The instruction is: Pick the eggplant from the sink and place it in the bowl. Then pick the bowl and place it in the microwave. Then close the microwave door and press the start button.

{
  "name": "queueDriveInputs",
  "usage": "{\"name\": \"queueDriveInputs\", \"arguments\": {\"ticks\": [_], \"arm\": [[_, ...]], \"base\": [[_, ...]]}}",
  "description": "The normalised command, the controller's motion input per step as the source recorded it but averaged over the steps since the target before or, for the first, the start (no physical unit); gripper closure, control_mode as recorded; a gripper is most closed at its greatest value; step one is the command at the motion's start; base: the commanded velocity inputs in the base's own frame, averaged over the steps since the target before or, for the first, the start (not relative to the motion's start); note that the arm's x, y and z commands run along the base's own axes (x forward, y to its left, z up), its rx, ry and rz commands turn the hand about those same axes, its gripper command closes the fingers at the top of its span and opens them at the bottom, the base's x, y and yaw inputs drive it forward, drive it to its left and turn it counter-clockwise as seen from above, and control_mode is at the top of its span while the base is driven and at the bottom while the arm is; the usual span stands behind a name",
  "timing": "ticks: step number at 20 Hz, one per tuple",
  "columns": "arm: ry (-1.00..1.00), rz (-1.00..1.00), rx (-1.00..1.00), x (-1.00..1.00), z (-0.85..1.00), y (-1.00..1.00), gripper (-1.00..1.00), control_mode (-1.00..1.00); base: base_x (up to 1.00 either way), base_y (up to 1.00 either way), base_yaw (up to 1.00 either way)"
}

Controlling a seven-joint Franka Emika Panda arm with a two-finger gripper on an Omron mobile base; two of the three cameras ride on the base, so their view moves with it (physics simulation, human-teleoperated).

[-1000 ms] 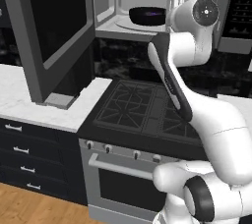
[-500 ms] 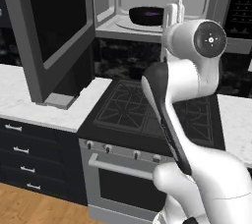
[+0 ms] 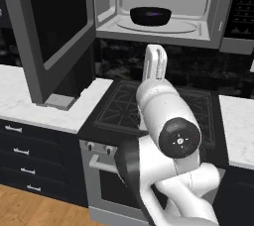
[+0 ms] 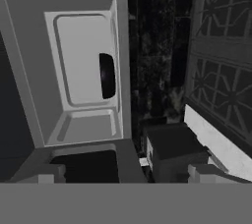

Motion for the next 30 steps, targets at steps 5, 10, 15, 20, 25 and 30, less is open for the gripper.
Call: {"name": "queueDriveInputs", "arguments": {"ticks": [5, 10, 15, 20, 25, 30], "arm": [[-0.09, -0.05, -0.02, -0.39, -0.38, 0.75, -1.00, -1.00], [-0.19, -0.06, -0.06, -0.07, -0.29, 0.77, -1.00, -1.00], [-0.24, -0.08, -0.07, -0.01, -0.37, 0.83, -1.00, -1.00], [-0.13, -0.07, 0.01, 0.01, -0.48, 0.62, -1.00, -1.00], [-0.17, -0.06, 0.05, 0.00, -0.54, 0.56, -1.00, -1.00], [-0.10, -0.06, 0.02, 0.16, -0.35, 0.64, -1.00, -1.00]], "base": [[0.00, 0.00, 0.00], [0.00, 0.00, 0.00], [0.00, 0.00, 0.00], [0.00, 0.00, 0.00], [0.00, 0.00, 0.00], [0.00, 0.00, 0.00]]}}
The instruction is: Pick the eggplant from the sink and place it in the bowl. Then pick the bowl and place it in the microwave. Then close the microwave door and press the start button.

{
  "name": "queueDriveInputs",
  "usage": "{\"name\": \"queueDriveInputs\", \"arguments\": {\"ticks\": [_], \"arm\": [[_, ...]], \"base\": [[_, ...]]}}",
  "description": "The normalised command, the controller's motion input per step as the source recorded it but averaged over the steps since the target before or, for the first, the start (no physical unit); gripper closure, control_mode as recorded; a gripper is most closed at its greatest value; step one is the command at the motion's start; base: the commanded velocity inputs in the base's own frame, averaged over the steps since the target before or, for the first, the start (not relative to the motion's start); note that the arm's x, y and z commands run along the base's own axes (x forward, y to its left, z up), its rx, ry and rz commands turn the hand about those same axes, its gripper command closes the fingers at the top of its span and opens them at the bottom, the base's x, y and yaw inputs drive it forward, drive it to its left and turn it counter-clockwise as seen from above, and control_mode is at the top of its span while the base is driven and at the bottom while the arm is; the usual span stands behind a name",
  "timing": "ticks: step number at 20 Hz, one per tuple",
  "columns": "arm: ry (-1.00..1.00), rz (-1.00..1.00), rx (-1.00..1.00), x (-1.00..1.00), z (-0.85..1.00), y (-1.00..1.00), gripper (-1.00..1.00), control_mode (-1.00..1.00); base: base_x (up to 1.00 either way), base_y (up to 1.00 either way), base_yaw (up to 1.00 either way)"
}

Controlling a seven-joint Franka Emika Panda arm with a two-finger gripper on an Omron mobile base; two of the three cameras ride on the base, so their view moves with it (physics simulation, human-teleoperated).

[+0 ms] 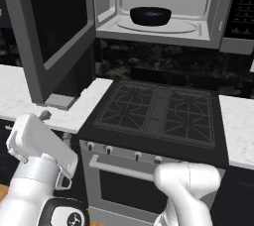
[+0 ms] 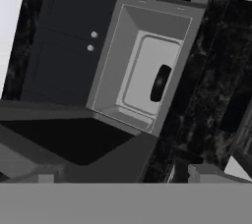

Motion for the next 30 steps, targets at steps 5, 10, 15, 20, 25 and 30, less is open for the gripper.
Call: {"name": "queueDriveInputs", "arguments": {"ticks": [5, 10, 15, 20, 25, 30], "arm": [[-0.02, -0.03, 0.06, 0.39, -0.33, 0.59, -1.00, -1.00], [0.00, 0.00, 0.08, 0.51, -0.22, 0.69, -1.00, -1.00], [0.00, 0.00, 0.04, 0.58, -0.16, 0.71, -1.00, -1.00], [0.00, 0.00, 0.04, 0.58, -0.23, 0.55, -1.00, -1.00], [-0.13, -0.05, 0.05, 0.41, 0.06, -0.24, -1.00, -1.00], [-0.10, -0.04, 0.08, 0.73, 0.04, -0.25, -1.00, -1.00]], "base": [[0.00, 0.00, 0.00], [0.00, 0.00, 0.00], [0.00, 0.00, 0.00], [0.00, 0.00, 0.00], [0.00, 0.00, 0.00], [0.00, 0.00, 0.00]]}}
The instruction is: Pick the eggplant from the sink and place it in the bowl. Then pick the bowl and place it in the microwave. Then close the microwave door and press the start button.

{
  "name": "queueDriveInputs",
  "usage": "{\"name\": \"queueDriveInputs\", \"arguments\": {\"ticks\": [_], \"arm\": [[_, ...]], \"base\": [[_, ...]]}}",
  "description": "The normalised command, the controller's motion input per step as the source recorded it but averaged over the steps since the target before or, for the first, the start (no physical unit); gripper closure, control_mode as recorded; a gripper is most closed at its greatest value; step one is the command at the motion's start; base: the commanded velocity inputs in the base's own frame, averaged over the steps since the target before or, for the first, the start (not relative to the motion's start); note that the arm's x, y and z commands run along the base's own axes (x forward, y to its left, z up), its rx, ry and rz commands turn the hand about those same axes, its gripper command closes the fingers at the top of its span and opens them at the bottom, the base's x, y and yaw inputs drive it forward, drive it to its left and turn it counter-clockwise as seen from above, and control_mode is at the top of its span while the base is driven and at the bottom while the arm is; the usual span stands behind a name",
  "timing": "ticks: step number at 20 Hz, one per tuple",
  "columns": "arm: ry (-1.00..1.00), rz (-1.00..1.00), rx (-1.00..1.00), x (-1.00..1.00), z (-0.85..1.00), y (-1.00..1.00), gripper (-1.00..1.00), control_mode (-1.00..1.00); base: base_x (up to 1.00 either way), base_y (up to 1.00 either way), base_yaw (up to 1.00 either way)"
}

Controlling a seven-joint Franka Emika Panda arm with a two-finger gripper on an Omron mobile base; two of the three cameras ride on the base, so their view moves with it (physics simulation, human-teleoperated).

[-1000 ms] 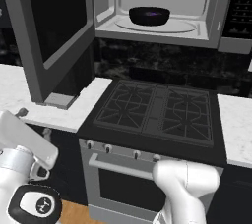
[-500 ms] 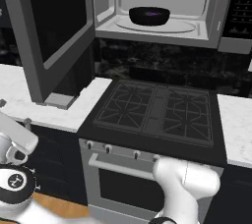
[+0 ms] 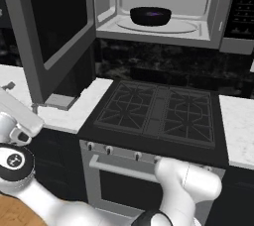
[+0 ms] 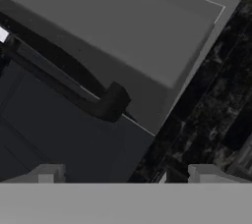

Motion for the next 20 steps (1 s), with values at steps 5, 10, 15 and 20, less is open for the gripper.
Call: {"name": "queueDriveInputs", "arguments": {"ticks": [5, 10, 15, 20], "arm": [[0.00, 0.00, 0.03, 1.00, -0.38, 0.01, -1.00, -1.00], [-0.13, 0.00, 0.07, 0.36, 0.07, -0.10, -1.00, -1.00], [-0.29, -0.03, 0.22, -0.03, 0.44, -0.77, -1.00, -1.00], [-0.13, 0.00, 0.30, 0.02, 0.23, -0.99, -1.00, -1.00]], "base": [[0.00, 0.00, 0.00], [0.00, 0.00, 0.00], [0.00, 0.00, 0.00], [0.00, 0.00, 0.00]]}}
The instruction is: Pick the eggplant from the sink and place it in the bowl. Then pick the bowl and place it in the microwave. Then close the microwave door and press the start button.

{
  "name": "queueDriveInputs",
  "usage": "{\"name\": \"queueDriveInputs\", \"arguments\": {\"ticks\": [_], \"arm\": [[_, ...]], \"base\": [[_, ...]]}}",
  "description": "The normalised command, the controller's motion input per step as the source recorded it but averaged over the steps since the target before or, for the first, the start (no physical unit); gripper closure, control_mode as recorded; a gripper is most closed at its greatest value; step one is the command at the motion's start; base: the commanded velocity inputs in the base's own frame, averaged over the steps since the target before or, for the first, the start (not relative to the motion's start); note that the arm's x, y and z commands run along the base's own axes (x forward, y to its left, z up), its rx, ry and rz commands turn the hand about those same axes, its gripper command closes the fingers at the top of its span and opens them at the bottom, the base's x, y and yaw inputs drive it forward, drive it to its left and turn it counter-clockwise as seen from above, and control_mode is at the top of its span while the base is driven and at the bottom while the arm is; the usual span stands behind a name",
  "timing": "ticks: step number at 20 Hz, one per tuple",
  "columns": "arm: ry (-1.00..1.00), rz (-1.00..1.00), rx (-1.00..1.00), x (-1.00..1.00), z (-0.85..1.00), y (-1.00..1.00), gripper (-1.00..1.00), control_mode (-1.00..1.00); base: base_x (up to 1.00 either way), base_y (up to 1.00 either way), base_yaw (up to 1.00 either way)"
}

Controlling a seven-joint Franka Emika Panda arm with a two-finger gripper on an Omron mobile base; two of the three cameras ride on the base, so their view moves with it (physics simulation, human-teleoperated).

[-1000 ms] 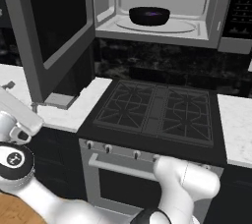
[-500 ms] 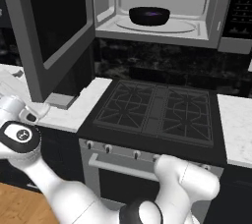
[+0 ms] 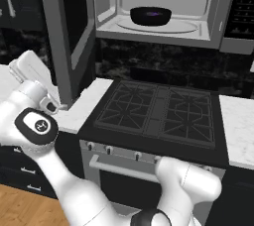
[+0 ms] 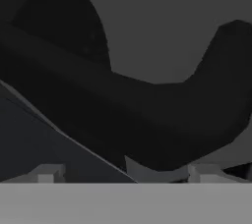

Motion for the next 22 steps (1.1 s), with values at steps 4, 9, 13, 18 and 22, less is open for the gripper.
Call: {"name": "queueDriveInputs", "arguments": {"ticks": [4, 9, 13, 18, 22], "arm": [[-0.06, 0.00, 0.33, 0.00, 0.17, -0.98, -1.00, -1.00], [0.00, 0.00, 0.36, 0.00, 0.23, -1.00, -1.00, -1.00], [0.00, 0.00, 0.35, 0.00, 0.32, -1.00, -1.00, -1.00], [0.00, 0.00, 0.33, 0.17, 0.26, -1.00, -1.00, -1.00], [0.00, 0.00, 0.25, 0.63, 0.05, -0.87, -1.00, -1.00]], "base": [[0.00, 0.00, 0.00], [0.00, 0.00, 0.00], [0.00, 0.00, 0.00], [0.00, 0.00, 0.00], [0.00, 0.00, 0.00]]}}
